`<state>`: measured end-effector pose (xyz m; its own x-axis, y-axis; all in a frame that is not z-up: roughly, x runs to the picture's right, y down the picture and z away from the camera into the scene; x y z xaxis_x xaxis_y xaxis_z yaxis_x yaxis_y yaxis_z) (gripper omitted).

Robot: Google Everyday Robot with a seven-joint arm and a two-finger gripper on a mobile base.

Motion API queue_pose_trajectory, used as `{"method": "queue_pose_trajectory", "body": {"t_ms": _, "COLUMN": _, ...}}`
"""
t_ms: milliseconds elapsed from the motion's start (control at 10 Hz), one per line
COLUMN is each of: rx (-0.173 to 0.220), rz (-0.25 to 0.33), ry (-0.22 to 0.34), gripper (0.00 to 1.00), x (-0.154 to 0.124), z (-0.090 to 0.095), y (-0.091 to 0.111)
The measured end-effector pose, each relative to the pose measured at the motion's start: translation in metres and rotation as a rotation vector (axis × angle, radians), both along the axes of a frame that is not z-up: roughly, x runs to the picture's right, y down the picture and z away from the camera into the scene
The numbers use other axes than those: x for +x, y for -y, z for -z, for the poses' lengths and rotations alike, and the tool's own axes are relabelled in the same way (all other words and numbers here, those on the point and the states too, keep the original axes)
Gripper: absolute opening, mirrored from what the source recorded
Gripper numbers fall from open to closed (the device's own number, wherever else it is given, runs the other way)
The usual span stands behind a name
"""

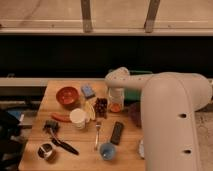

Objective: Place apple in tray

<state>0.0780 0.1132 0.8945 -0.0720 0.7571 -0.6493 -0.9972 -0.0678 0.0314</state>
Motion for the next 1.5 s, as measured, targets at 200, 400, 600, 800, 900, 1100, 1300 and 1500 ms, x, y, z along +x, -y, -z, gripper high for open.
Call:
{"method": "queue_pose_trajectory", "body": {"t_ms": 200, "rx": 0.007, "rz": -0.015, "ry": -0.001, "gripper": 0.00, "x": 0.000, "z": 0.009, "y": 0.003}}
{"method": "queue_pose_trajectory", "body": {"t_ms": 400, "rx": 0.037, "rz": -0.015, "ry": -0.022, "gripper": 0.00, "x": -0.001, "z": 0.031, "y": 0.016}}
{"method": "queue_pose_trajectory", "body": {"t_ms": 600, "rx": 0.087, "rz": 0.002, "ry": -0.043, "gripper": 0.00, "x": -0.003, "z": 0.055, "y": 0.037}}
{"method": "queue_pose_trajectory", "body": {"t_ms": 800, "rx": 0.145, "rz": 0.008, "ry": -0.075, "gripper": 0.00, "x": 0.001, "z": 0.071, "y": 0.059}}
{"method": "queue_pose_trajectory", "body": {"t_ms": 900, "rx": 0.160, "rz": 0.002, "ry": -0.093, "gripper": 0.00, "x": 0.006, "z": 0.071, "y": 0.070}}
{"method": "queue_pose_trajectory", "body": {"t_ms": 1100, "rx": 0.180, "rz": -0.018, "ry": -0.136, "gripper": 0.00, "x": 0.019, "z": 0.050, "y": 0.093}}
{"method": "queue_pose_trajectory", "body": {"t_ms": 1300, "rx": 0.178, "rz": -0.046, "ry": -0.179, "gripper": 0.00, "x": 0.032, "z": 0.018, "y": 0.106}}
{"method": "queue_pose_trajectory", "body": {"t_ms": 1500, "rx": 0.162, "rz": -0.071, "ry": -0.216, "gripper": 0.00, "x": 0.049, "z": -0.009, "y": 0.111}}
